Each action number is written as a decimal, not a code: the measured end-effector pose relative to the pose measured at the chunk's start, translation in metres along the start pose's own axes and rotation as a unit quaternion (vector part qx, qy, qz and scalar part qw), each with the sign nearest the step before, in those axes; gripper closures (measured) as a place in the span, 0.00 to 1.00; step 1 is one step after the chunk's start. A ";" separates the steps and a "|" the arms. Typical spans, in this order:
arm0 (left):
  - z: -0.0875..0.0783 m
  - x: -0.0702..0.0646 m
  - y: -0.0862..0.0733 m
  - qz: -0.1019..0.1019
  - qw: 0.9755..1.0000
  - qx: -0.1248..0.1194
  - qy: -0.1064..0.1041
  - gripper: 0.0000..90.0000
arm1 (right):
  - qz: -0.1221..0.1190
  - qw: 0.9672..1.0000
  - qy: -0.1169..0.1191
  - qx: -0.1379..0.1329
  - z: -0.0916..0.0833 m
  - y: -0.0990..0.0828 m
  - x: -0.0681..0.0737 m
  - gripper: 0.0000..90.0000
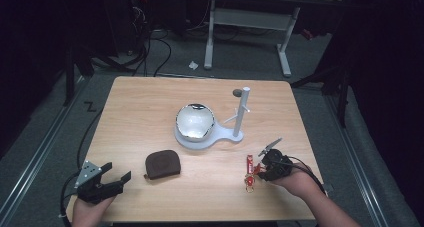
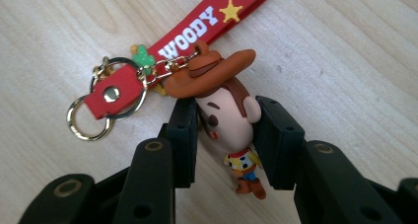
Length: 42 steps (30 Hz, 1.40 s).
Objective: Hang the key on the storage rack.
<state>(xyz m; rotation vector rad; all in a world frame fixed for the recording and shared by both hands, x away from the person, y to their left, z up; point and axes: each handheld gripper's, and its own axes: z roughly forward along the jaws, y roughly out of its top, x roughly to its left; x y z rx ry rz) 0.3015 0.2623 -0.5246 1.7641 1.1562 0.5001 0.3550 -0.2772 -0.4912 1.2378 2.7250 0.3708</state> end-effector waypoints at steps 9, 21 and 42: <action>0.003 -0.002 0.002 -0.003 1.000 -0.004 -0.006 0.20 | 0.015 1.000 -0.011 0.015 -0.009 0.002 0.004 0.70; 0.013 -0.009 0.008 0.005 1.000 -0.004 -0.022 0.20 | 0.035 0.999 -0.014 0.026 -0.008 -0.019 0.015 0.69; 0.021 -0.008 0.011 0.009 1.000 0.002 -0.030 0.21 | 0.017 0.999 -0.017 0.026 -0.010 -0.017 0.019 0.71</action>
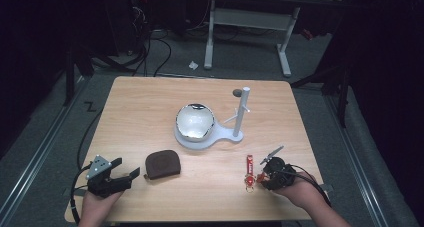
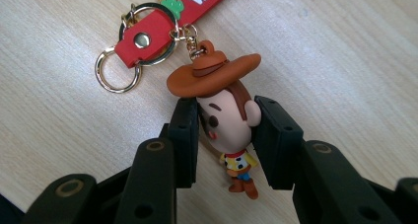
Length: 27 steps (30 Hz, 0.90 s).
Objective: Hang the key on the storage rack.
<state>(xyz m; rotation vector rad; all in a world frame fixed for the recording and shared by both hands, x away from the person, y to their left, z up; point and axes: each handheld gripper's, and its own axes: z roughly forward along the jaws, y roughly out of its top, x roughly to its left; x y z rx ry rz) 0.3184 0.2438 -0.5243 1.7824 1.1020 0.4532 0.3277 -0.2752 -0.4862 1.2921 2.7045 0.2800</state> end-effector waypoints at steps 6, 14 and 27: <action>-0.001 0.001 0.000 -0.001 1.000 -0.003 -0.001 0.21 | 0.008 1.000 0.004 -0.004 -0.017 0.001 -0.003 0.71; 0.000 0.001 0.000 -0.001 1.000 -0.003 -0.002 0.21 | 0.016 1.000 0.001 -0.007 -0.043 0.006 -0.009 0.72; 0.000 0.002 0.000 -0.001 1.000 -0.002 -0.004 0.20 | 0.020 1.000 -0.012 -0.016 -0.089 0.021 -0.017 0.72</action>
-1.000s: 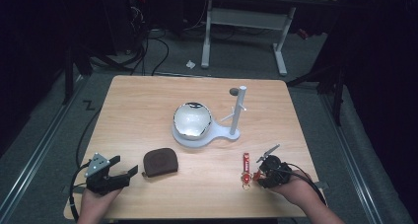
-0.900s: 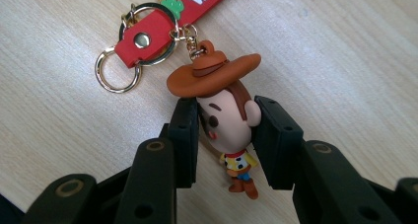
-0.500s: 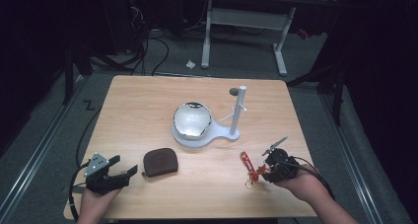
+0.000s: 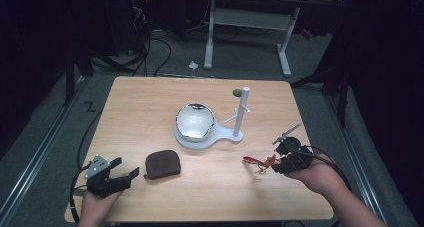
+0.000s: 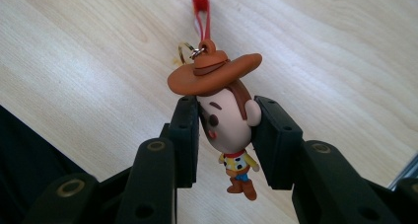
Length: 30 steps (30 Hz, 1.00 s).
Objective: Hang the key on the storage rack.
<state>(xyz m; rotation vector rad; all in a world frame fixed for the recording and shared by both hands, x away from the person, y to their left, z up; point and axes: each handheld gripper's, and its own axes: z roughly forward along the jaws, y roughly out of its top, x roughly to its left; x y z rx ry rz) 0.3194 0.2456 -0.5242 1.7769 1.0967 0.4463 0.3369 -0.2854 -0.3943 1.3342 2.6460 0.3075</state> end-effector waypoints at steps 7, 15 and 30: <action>0.000 -0.001 0.000 -0.001 1.000 0.000 -0.003 0.20 | -0.005 1.000 -0.010 -0.004 -0.021 0.011 0.000 0.72; 0.000 -0.001 0.000 -0.001 1.000 -0.002 -0.002 0.20 | -0.012 1.000 -0.017 -0.009 -0.035 0.022 0.001 0.72; -0.002 0.000 0.000 -0.003 1.000 -0.005 -0.001 0.20 | -0.021 0.999 -0.024 -0.019 -0.041 0.035 0.001 0.72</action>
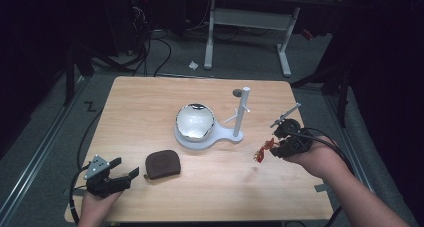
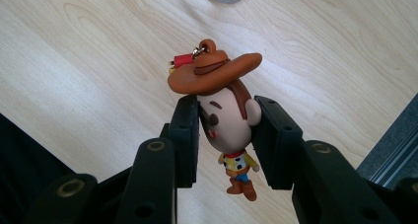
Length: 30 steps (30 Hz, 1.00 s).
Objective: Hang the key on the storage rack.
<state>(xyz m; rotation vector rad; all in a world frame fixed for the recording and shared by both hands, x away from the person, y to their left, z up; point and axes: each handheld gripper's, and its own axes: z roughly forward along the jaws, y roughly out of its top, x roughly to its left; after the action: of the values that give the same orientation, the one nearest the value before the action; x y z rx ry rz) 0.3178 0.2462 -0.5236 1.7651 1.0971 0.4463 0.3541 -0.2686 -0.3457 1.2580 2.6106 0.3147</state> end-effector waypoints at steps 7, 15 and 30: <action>0.000 0.000 0.000 -0.002 1.000 -0.001 0.001 0.20 | 0.012 1.000 0.007 0.000 -0.005 0.005 0.001 0.72; 0.000 -0.001 0.000 0.000 1.000 0.000 0.001 0.20 | 0.012 1.000 0.015 0.000 -0.012 0.011 -0.003 0.72; 0.000 0.001 -0.001 -0.006 1.000 -0.003 -0.005 0.20 | 0.021 1.000 0.005 -0.011 -0.042 0.031 -0.016 0.72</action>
<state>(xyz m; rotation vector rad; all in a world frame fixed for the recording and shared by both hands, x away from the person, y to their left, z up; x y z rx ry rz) 0.3184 0.2473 -0.5244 1.7518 1.0978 0.4325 0.3742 -0.2664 -0.2956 1.3085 2.5851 0.3586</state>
